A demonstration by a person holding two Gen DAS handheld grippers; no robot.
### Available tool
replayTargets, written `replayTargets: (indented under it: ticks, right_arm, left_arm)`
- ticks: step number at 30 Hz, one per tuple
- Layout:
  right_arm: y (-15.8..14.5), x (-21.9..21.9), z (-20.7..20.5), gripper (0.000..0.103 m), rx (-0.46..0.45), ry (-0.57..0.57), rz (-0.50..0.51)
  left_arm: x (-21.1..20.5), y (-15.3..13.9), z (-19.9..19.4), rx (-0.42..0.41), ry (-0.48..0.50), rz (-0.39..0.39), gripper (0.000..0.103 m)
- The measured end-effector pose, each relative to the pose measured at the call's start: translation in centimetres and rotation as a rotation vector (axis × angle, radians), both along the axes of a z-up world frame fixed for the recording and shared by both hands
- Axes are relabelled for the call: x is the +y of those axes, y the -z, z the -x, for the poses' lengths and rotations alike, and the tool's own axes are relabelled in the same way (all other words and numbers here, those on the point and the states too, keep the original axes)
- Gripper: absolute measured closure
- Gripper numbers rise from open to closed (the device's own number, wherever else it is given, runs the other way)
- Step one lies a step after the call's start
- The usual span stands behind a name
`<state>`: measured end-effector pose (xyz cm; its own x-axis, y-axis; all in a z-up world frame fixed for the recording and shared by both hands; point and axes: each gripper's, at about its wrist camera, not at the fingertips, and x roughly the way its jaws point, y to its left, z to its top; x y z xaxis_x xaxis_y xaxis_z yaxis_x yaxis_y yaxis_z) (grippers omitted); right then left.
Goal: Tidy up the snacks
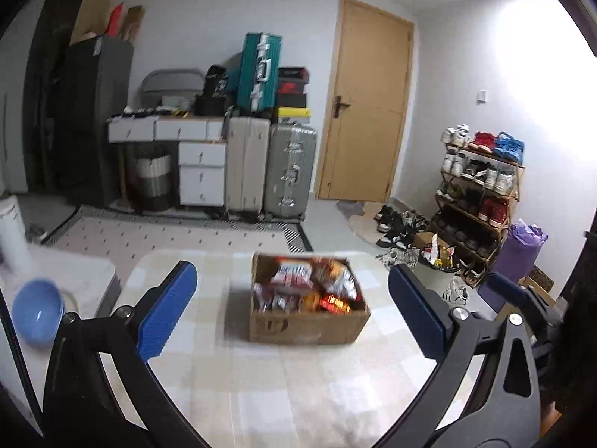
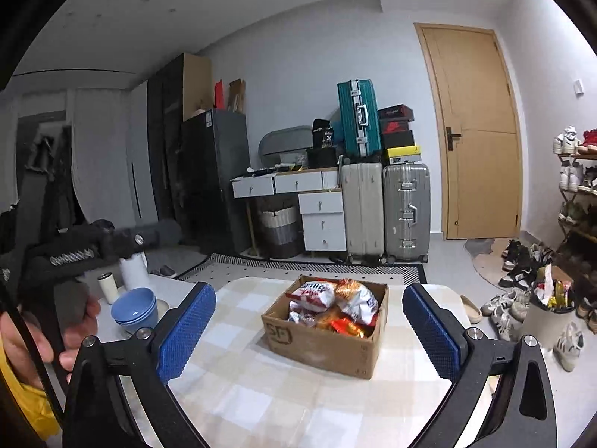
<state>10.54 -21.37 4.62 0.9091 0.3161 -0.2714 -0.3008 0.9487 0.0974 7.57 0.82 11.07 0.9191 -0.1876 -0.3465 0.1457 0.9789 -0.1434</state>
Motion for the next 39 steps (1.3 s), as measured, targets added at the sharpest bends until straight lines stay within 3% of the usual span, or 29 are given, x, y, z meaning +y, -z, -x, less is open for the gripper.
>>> replayTargets:
  ticks: [8,11,14,20,39]
  right_arm:
    - [2.3,0.2,4.3,0.001,0.020,0.038,0.011]
    - [3.1,0.0,4.8,0.001,0.046,0.040,-0.001]
    - [3.8,-0.4,5.0,0.001,0.069,0.042,-0.023]
    - [4.5,-0.9,4.8,0.001,0.101,0.053,-0.049]
    - [5.0,-1.1,4.4,0.001,0.126,0.036,-0.060]
  left_arm:
    - [1.5,4.5,7.1,0.017,-0.092,-0.037,0.000]
    - [1.6,5.5,7.6,0.011,-0.108,-0.078,0.000]
    - [1.7,6.7,8.5,0.032,-0.109,-0.070,0.000]
    - [1.3,7.8,8.0,0.068,-0.097,-0.071,0.000]
    - [0.3,7.2,5.2,0.081,-0.065,-0.085,0.000]
